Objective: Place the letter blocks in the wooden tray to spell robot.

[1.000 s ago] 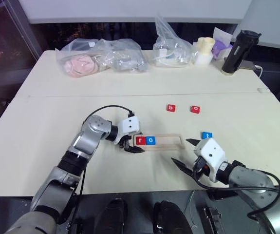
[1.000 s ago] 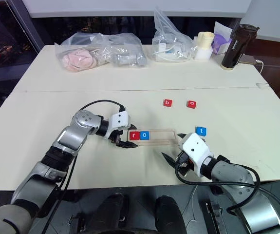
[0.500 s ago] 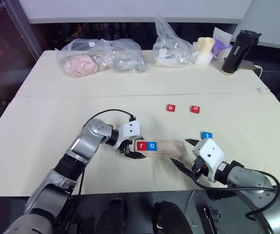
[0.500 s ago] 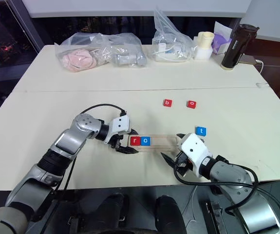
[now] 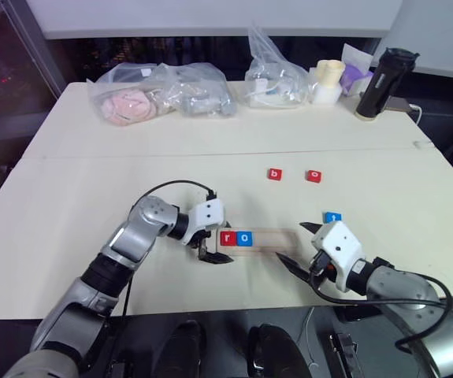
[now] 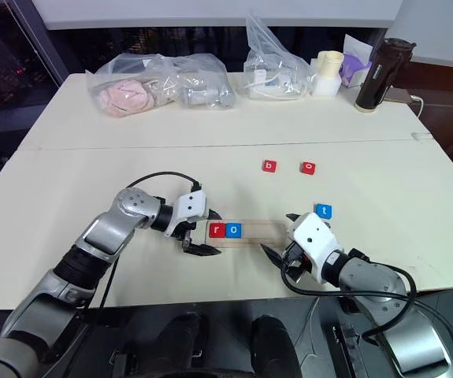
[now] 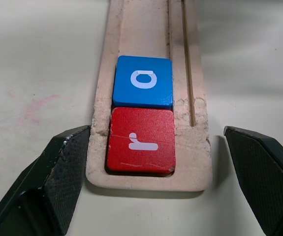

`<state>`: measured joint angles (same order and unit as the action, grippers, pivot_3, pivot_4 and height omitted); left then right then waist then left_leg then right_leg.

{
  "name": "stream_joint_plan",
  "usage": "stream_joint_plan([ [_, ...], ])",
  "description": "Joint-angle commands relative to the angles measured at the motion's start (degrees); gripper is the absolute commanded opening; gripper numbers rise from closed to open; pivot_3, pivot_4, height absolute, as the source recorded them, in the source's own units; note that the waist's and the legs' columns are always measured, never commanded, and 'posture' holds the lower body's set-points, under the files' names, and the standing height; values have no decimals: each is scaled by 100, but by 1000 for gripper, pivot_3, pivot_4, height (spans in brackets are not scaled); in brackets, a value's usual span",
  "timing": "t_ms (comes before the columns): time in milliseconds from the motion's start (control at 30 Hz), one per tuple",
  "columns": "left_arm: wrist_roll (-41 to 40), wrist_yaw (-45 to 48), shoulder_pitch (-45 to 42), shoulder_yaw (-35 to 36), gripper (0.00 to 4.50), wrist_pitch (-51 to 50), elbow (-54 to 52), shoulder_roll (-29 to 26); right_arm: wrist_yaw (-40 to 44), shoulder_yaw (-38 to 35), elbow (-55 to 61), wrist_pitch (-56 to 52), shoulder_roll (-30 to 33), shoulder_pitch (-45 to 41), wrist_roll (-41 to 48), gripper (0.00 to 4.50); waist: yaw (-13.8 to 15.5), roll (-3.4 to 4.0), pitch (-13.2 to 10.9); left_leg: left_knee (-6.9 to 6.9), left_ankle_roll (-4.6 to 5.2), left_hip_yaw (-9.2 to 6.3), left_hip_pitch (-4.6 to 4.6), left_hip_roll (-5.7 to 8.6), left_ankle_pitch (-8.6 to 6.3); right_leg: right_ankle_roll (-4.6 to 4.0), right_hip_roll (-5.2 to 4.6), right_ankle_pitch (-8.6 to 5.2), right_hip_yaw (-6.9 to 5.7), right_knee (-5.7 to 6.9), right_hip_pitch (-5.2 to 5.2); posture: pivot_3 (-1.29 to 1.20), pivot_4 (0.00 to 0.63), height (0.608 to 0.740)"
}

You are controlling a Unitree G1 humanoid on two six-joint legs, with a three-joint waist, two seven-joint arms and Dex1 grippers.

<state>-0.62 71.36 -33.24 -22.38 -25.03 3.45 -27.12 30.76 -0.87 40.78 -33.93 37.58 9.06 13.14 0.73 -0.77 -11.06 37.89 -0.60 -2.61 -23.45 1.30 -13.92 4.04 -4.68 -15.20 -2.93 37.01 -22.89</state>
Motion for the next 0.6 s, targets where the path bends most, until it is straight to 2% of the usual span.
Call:
stream_joint_plan([
  [33,-47,-23,149,-66,4480,-82,-84,-112,34,-12,24,142,-23,-81,-13,4500,1,1,0,-2,0,0,0,0,0,-1,0,1,0,0,-1,0,150,740],
  [600,-478,-501,6,382,4480,-37,-203,-105,127,234,-228,289,-90,-330,-74,4500,11,3,-1,-4,0,2,-21,1,0,-2,-1,3,1,-4,-23,0,150,740],
])
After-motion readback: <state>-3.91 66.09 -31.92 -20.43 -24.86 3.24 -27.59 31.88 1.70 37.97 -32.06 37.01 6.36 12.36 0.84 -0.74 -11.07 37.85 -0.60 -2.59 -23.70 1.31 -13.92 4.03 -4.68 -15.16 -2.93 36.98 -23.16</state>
